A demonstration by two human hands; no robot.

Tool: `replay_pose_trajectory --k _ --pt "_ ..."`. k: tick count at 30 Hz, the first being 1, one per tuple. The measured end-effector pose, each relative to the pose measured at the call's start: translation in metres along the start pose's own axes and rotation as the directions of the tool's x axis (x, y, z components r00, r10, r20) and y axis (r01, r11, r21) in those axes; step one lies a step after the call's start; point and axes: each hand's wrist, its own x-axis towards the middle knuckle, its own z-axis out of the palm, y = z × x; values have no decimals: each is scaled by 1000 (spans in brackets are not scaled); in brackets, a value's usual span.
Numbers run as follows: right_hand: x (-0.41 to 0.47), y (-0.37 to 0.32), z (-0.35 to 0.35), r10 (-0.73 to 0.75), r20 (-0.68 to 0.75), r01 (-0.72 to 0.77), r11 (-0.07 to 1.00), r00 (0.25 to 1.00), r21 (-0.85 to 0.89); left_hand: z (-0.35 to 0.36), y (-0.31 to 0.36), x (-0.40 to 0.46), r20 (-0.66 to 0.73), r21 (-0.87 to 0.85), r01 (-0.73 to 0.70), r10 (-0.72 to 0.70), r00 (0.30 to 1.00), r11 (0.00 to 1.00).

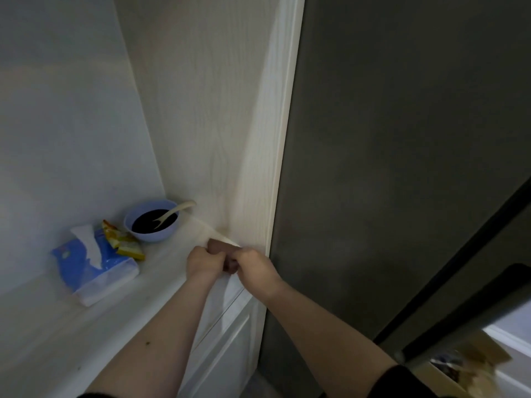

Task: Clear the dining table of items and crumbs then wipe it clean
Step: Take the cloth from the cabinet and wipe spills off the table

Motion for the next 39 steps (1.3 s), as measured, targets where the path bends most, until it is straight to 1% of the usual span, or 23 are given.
replay_pose_trajectory --k 3,5,8,10,13,17,19,20,21,23,25,27,28,30,32,33,34,35,36,37,38,39 --pt "-16 -2 -7 64 -12 -65 997 998 -48 -5 2 -19 30 -79 -30 32 999 996" --pt "-33 -8 -16 106 -45 -107 994 993 -19 -10 6 -35 47 -120 -73 79 996 990" --pt "-67 -16 -26 205 -144 -188 974 968 124 -16 13 -65 41 -160 -115 123 992 980" --pt "-95 -22 -31 278 -222 -223 944 935 244 -18 15 -89 60 -169 -133 145 988 977" --pt "-141 -29 -39 395 -287 -270 880 873 391 -13 13 -128 165 -265 -99 146 975 959" --pt "-214 -24 -49 549 -263 -342 759 794 554 4 5 -191 330 -374 -30 163 930 927" --pt "-255 -19 -59 624 -259 -362 688 737 628 17 4 -223 418 -399 -8 190 888 917" --pt "-285 -16 -65 668 -266 -376 653 695 658 29 4 -246 479 -387 -6 207 853 922" --pt "-300 -16 -69 692 -256 -377 622 675 687 35 6 -257 510 -369 -13 214 833 929" --pt "-348 -12 -79 746 -267 -381 572 610 726 54 9 -300 587 -350 -48 259 767 936" --pt "-398 -6 -88 788 -311 -345 537 531 770 77 13 -348 652 -350 -77 302 695 934" --pt "-457 -1 -97 829 -364 -313 512 425 800 102 15 -407 724 -347 -98 333 605 933" --pt "-484 0 -100 845 -372 -294 494 385 818 113 14 -433 750 -341 -117 345 565 933" --pt "-557 -4 -107 875 -396 -237 462 277 855 135 4 -510 820 -307 -175 353 450 936" --pt "-621 -8 -108 909 -358 -142 391 213 909 143 -7 -576 864 -319 -228 381 329 920" --pt "-671 -12 -107 926 -353 -84 365 133 927 147 -20 -627 896 -316 -249 374 238 916" --pt "-712 -17 -106 937 -339 -23 342 77 939 152 -33 -667 914 -315 -270 368 174 910" --pt "-753 -20 -103 945 -325 23 324 31 946 155 -44 -705 926 -310 -291 356 122 905" --pt "-775 -23 -100 955 -297 63 296 1 953 157 -53 -725 931 -311 -306 353 94 900" --pt "-832 -33 -93 956 -279 106 288 -91 952 154 -75 -780 940 -311 -343 340 25 886" --pt "-881 -44 -87 951 -269 151 292 -153 944 151 -93 -826 941 -316 -367 338 -5 875" --pt "-913 -54 -82 949 -249 188 285 -191 940 147 -107 -856 939 -325 -392 344 -25 861"
